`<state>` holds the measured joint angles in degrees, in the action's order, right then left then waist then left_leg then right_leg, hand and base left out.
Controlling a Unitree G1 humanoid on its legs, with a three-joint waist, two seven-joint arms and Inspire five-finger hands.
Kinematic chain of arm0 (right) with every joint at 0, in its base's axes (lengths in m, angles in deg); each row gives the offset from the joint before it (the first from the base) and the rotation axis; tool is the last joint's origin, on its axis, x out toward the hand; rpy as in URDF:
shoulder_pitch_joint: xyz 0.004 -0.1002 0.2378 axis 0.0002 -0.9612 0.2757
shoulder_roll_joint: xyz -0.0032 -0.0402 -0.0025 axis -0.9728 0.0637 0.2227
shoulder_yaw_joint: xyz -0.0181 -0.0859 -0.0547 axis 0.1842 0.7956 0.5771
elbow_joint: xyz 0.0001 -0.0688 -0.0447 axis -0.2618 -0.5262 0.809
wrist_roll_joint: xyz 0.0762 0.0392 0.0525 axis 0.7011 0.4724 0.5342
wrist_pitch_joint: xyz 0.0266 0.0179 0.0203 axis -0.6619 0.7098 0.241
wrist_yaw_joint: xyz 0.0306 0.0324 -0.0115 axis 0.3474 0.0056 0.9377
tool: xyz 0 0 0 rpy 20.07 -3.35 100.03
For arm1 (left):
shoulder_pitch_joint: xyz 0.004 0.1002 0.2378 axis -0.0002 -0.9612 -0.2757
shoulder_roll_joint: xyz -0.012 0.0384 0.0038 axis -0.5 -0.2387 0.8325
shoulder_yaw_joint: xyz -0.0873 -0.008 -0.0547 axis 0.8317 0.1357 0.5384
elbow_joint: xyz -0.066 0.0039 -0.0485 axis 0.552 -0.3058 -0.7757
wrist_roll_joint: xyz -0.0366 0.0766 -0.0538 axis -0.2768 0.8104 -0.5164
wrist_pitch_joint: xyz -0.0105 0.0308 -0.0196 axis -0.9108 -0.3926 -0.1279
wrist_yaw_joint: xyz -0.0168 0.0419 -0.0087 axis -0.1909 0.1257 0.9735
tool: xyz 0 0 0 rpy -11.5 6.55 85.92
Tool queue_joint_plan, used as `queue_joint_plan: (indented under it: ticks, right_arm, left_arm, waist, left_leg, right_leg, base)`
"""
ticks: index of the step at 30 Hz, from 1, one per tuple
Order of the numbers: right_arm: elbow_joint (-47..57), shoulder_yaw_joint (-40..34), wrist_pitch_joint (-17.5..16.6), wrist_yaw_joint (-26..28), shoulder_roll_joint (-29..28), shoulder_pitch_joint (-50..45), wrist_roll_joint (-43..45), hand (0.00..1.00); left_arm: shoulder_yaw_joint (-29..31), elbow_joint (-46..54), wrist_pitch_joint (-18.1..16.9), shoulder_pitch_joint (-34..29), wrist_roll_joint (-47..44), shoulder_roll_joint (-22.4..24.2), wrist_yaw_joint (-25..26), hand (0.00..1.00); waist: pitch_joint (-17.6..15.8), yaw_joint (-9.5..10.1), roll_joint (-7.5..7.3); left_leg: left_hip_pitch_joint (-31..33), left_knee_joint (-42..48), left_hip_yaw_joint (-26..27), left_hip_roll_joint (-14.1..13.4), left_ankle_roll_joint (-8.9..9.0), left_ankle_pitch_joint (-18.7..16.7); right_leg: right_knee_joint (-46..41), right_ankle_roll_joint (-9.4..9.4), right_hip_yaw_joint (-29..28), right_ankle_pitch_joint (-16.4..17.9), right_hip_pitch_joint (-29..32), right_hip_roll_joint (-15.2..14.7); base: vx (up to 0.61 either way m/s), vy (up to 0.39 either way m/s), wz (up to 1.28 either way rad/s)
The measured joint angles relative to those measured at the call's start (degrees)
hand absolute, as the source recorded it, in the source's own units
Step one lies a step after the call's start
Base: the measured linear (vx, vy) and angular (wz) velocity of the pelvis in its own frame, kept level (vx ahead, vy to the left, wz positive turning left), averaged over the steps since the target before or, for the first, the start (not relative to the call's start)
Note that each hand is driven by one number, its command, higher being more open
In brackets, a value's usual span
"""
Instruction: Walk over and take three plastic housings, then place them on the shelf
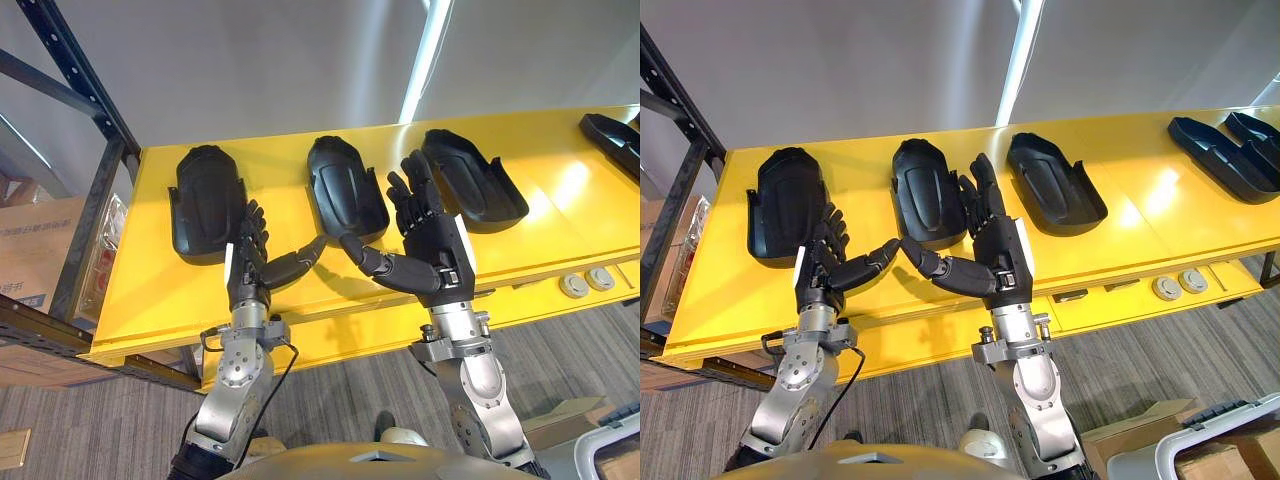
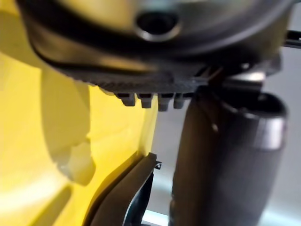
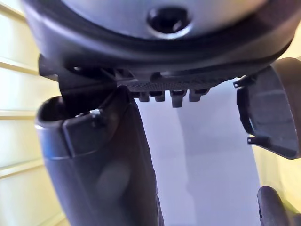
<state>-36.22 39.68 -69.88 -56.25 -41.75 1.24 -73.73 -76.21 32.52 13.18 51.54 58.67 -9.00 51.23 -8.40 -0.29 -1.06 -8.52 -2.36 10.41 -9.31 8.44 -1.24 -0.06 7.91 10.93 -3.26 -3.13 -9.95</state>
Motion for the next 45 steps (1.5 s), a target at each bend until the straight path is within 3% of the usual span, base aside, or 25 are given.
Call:
queue_joint_plan:
  ticks: [14, 25, 36, 40, 45]
  right_arm:
    - [-0.04, 0.34, 0.02, 0.03, -0.02, -0.03, -0.05, 1.00]
    - [-1.48, 0.36, 0.08, 0.00, -0.02, -0.02, -0.06, 1.00]
    - [-1.73, 0.11, 1.09, 1.48, 0.01, -1.53, -0.19, 1.00]
    - [1.18, -0.52, -0.75, 4.23, 0.09, -2.70, 0.02, 1.00]
    - [2.95, -2.52, -4.37, 7.50, 1.20, -1.52, 0.20, 1.00]
  left_arm:
    - [1.29, 0.00, 0.13, 0.03, -0.02, 1.03, 3.23, 1.00]
    - [1.64, 0.00, 0.10, 0.04, -0.42, 1.09, 1.14, 1.00]
    - [0.92, 6.01, -5.24, -2.02, -1.06, -1.02, -18.65, 1.00]
    - [3.35, 10.31, -9.68, -6.25, -6.29, -3.02, -30.47, 1.00]
    - [6.87, 11.91, -10.40, -8.11, -21.59, -4.49, -47.20, 1.00]
  waist:
    - [-0.05, 0.01, -0.09]
    - [-0.16, 0.02, -0.25]
    - [-0.22, -0.07, -0.21]
    - [-0.35, 0.04, 0.12]
    - [-0.27, 0.12, 0.25]
  left_leg:
    - [-0.06, 0.11, -0.13, -0.02, 0.00, 0.00]
    - [-0.07, 0.14, -0.37, -0.05, 0.00, 0.00]
    - [0.04, 0.09, -0.34, -0.09, 0.05, -0.24]
    - [0.15, -0.02, -0.35, -0.09, 0.03, -0.31]
    - [0.00, 0.00, -0.77, -0.09, 0.02, -0.28]
  right_leg:
    - [0.00, 0.00, 0.12, 0.00, -0.18, 0.00]
    - [0.01, -0.06, 0.41, 0.05, -0.36, 0.00]
    - [0.19, -0.16, 0.52, 0.19, -0.36, 0.03]
    - [0.35, -0.15, 0.71, 0.21, -0.37, 0.02]
    - [0.39, -0.16, 1.33, 0.21, -0.96, -0.07]
  base:
    - [0.00, 0.000, 0.00]
    - [0.00, 0.000, 0.00]
    - [0.00, 0.000, 0.00]
    - [0.00, 0.000, 0.00]
    - [0.00, 0.000, 0.05]
